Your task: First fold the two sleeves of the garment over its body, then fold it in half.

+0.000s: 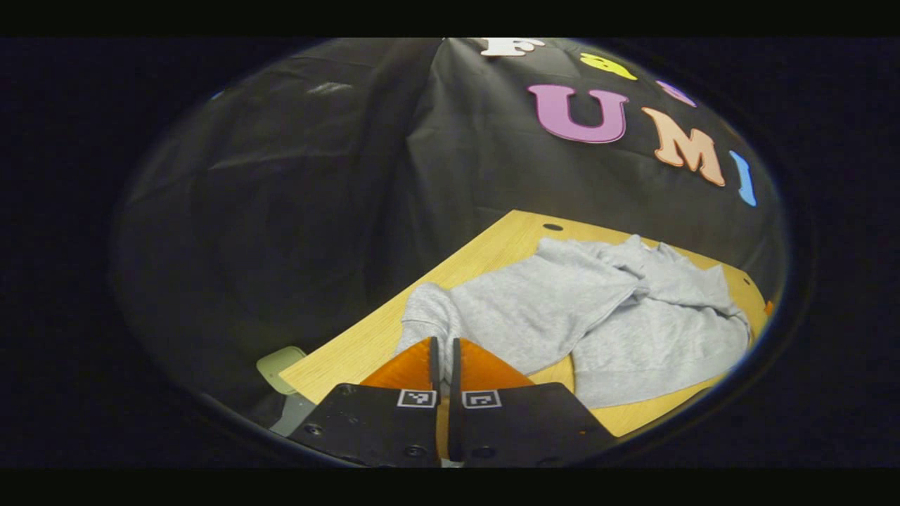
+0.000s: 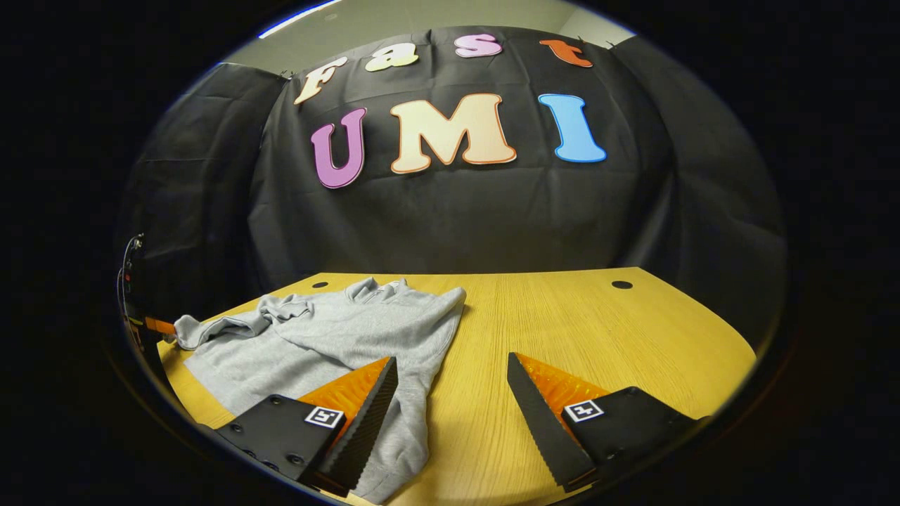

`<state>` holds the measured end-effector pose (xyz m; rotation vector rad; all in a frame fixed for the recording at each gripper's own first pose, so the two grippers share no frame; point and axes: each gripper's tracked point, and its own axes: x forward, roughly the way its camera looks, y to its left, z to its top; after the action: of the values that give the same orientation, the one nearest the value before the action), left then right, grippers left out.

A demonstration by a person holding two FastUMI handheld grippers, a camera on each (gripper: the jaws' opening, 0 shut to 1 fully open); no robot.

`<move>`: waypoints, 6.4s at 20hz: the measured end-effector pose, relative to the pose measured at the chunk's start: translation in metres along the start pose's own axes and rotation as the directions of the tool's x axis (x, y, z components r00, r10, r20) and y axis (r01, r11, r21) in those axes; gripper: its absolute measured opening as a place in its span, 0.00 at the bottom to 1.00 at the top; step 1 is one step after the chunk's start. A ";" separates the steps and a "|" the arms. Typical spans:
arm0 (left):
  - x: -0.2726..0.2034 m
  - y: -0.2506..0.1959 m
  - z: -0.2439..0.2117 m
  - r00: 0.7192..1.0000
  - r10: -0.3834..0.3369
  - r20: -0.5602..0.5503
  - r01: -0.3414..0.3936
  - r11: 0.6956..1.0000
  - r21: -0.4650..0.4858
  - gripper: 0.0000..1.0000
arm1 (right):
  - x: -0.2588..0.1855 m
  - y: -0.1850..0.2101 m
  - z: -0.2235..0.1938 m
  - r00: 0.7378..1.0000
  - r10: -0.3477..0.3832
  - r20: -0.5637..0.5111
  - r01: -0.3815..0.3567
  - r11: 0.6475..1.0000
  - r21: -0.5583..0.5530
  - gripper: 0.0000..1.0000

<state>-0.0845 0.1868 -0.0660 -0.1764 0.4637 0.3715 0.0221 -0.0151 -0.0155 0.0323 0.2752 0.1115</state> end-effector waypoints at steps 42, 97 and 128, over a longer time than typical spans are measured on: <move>0.027 -0.528 0.034 0.648 -0.753 -0.119 0.752 0.606 0.259 0.99 | -0.005 0.031 -0.008 0.997 0.060 -0.043 -0.060 0.998 0.000 0.98; -0.079 -0.180 -0.097 0.843 -0.519 -0.138 0.531 0.845 0.063 0.00 | -0.087 0.113 -0.116 0.949 0.150 -0.277 -0.136 0.988 0.068 0.09; 0.029 -0.257 0.089 0.813 -0.576 0.084 0.573 0.818 0.058 0.00 | 0.068 0.123 0.059 0.979 0.173 -0.111 -0.177 0.984 -0.021 0.09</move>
<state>0.0749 -0.0177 0.0199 -0.2586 0.2972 -0.2267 0.0904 0.1141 0.0289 0.0201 0.3790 0.2933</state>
